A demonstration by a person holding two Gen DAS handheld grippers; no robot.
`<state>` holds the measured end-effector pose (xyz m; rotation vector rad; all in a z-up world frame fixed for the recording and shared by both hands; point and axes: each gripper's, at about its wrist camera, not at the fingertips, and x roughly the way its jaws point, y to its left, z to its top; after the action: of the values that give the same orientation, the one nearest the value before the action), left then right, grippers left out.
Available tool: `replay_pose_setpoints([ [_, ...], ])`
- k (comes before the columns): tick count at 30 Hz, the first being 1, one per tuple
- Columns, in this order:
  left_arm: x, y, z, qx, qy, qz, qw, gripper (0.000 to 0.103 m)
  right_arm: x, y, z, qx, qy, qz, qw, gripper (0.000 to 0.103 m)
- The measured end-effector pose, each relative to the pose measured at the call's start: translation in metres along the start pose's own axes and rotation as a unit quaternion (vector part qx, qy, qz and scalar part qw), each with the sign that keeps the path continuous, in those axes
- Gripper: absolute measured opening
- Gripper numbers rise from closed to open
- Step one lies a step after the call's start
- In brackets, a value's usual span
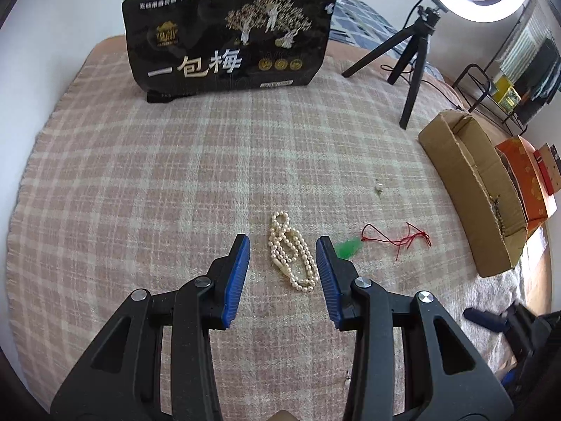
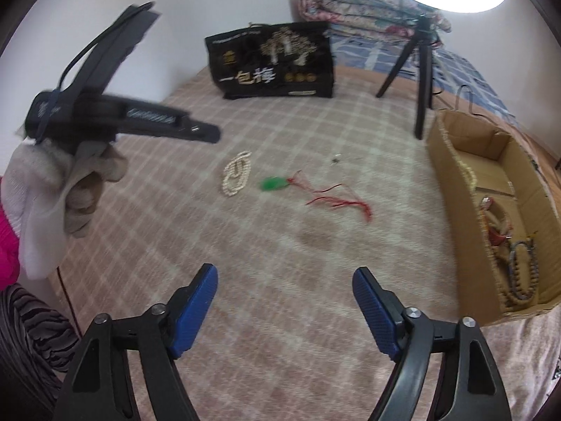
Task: Organize jewelry
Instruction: 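Move the left gripper over the pearl necklace on the blanket, then close the left gripper on the pearl necklace while the right gripper grasps the pearl earring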
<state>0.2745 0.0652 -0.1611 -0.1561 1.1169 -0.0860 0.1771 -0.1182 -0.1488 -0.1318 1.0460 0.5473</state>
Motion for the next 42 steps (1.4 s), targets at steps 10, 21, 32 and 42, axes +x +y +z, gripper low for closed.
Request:
replay_pose_setpoints([
  [10, 0.027, 0.006, -0.001, -0.045, 0.038, -0.017, 0.9981, 0.039, 0.025, 0.024, -0.011, -0.018, 0.033, 0.024, 0.999, 0.070],
  [21, 0.053, 0.006, 0.001, -0.079, 0.065, -0.014, 0.9946, 0.039, 0.029, 0.028, -0.016, -0.020, 0.040, 0.026, 0.999, 0.069],
  [32, 0.070, -0.020, 0.004, -0.009, 0.065, 0.032, 0.9973, 0.028, 0.041, 0.036, -0.018, -0.042, 0.052, 0.021, 0.998, 0.057],
  [42, 0.069, -0.006, 0.005, -0.009, 0.061, 0.030, 0.9977, 0.010, 0.054, 0.053, -0.019, -0.074, 0.061, 0.021, 0.995, 0.043],
])
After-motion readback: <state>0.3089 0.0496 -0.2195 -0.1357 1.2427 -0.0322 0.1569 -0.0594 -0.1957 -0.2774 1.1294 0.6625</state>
